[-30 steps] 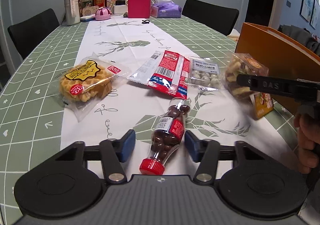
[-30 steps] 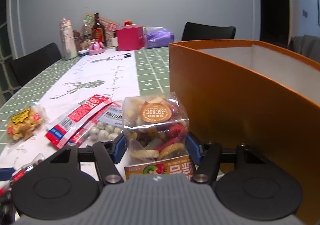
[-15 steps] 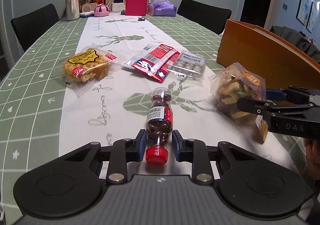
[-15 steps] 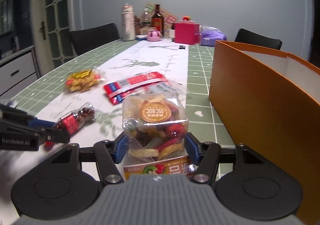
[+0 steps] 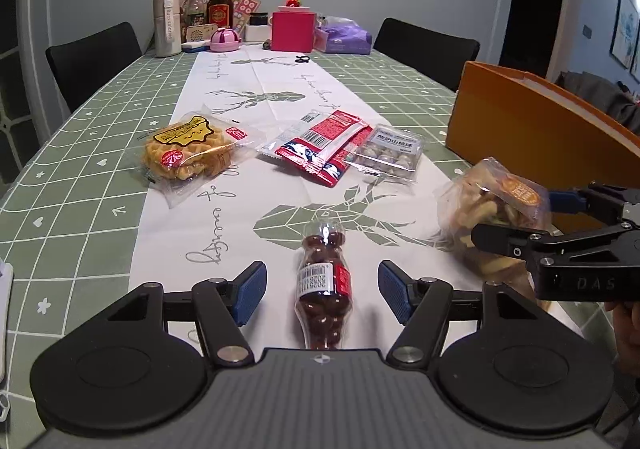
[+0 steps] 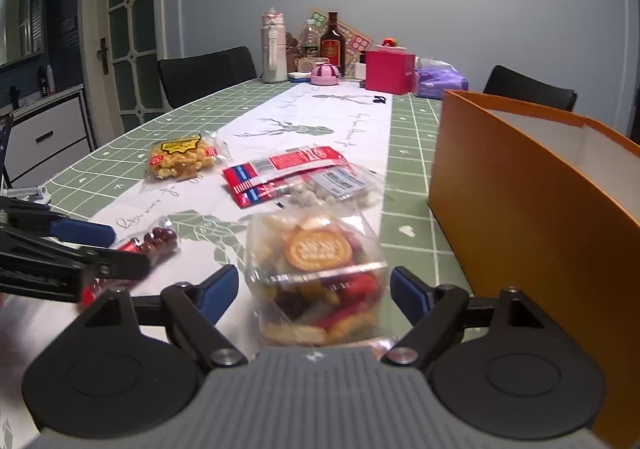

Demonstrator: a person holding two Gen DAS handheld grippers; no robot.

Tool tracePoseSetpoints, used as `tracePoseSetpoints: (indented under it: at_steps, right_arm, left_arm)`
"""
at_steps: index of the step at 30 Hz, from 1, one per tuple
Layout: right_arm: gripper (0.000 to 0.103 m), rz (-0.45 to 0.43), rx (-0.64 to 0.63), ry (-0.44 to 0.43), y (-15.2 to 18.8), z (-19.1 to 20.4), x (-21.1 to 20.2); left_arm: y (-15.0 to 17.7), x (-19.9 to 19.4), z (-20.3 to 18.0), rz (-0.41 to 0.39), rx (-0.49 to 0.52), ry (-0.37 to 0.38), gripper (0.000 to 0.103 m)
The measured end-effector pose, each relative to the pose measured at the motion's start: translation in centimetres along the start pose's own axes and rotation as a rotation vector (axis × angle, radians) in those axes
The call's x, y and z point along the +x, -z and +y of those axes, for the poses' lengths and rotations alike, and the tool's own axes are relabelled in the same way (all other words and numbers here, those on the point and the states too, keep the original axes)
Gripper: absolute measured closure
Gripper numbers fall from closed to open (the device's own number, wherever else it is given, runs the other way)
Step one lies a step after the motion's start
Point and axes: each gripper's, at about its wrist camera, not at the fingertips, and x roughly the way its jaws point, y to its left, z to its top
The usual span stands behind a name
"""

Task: Organize snacks
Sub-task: 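Close left tool on red-capped chocolate-ball bottle while right tool lifts fruit box, then carry chocolate bottle and fruit box over the orange box with both tools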

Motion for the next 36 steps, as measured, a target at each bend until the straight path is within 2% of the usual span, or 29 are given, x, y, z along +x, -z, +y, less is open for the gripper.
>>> tracePoseSetpoints:
  at_steps: [5,9,10,13,16,29,36]
  right_arm:
    - [0.018,0.028,0.002,0.021,-0.6,0.1,1.4]
    - [0.018,0.054,0.024,0.02,-0.5,-0.2,2.4]
    - [0.018,0.055,0.03,0.019,-0.4,-0.2,2.5]
    - [0.023,0.059,0.042,0.016,-0.2,-0.4,2.5]
    - [0.033,0.055,0.052,-0.002,-0.1,-0.6,2.3]
    - [0.039,0.037,0.049,-0.028,-0.5,-0.8,1.1]
    - [0.039,-0.006,0.041,-0.048,-2.7,-1.2,-1.4]
  left_arm:
    - [0.1,0.9,-0.6,0.019,-0.005,-0.017,0.038]
    - [0.4,1.1,-0.6,0.026,-0.015,-0.046,0.052]
    - [0.4,1.0,-0.5,0.025,-0.023,-0.047,0.059]
    - [0.4,0.8,-0.3,0.025,-0.041,-0.048,0.068]
    - [0.4,0.6,-0.2,0.029,-0.04,-0.054,0.069]
    - [-0.5,-0.5,-1.2,0.023,-0.01,-0.043,0.069]
    - [-2.1,-1.4,-2.2,-0.005,0.038,-0.035,0.069]
